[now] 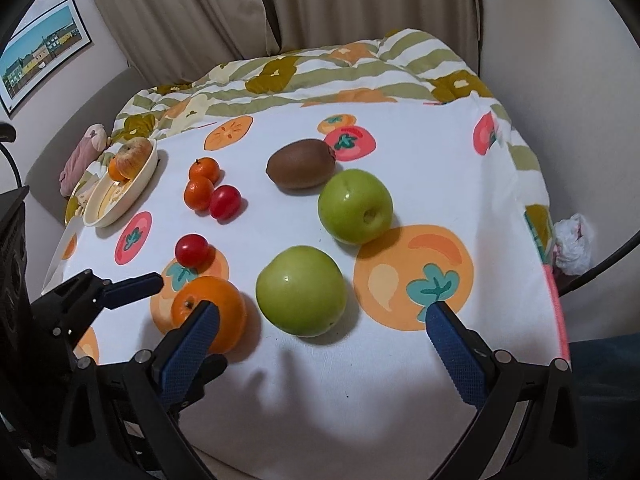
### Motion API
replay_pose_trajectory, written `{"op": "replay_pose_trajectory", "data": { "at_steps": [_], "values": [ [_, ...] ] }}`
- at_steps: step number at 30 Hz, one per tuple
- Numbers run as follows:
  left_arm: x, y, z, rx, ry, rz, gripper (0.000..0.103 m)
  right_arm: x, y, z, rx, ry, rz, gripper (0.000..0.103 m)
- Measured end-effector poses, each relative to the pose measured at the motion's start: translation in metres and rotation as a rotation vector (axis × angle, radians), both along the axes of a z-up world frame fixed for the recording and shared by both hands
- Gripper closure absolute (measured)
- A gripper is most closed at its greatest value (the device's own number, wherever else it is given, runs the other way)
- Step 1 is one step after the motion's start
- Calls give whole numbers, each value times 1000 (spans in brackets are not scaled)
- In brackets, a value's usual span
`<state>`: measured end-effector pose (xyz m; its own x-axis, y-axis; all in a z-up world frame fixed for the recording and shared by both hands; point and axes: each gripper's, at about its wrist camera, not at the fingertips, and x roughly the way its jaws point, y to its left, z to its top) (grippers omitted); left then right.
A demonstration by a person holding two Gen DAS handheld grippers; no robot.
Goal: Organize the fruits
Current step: 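Grasp another mandarin with the left tool while the right tool grasps a green apple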
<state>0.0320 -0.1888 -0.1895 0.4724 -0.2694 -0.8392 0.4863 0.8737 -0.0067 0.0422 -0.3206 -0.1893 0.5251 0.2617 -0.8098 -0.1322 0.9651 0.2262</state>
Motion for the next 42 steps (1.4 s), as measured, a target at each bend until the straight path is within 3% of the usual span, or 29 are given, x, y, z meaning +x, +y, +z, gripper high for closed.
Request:
{"op": "replay_pose_trajectory", "data": {
  "at_steps": [6,11,15,30,33,42],
  "values": [
    [3,-10,-12,39,2,4,37,5,-1,-10,21,15,14,4],
    [4,-6,-12,26,8,5,38,7,0,-15,42,19,33,6],
    [2,-5,-12,35,6,13,38,11,5,-22,59,49,62,29],
    [-1,27,-10,56,15,109,39,21,15,-28,69,82,76,39],
    [-2,32,-9,53,18,127,39,24,17,-28,51,84,74,50],
    [-1,54,6,38,0,195,39,22,27,-21,32,71,92,50]
  ]
}}
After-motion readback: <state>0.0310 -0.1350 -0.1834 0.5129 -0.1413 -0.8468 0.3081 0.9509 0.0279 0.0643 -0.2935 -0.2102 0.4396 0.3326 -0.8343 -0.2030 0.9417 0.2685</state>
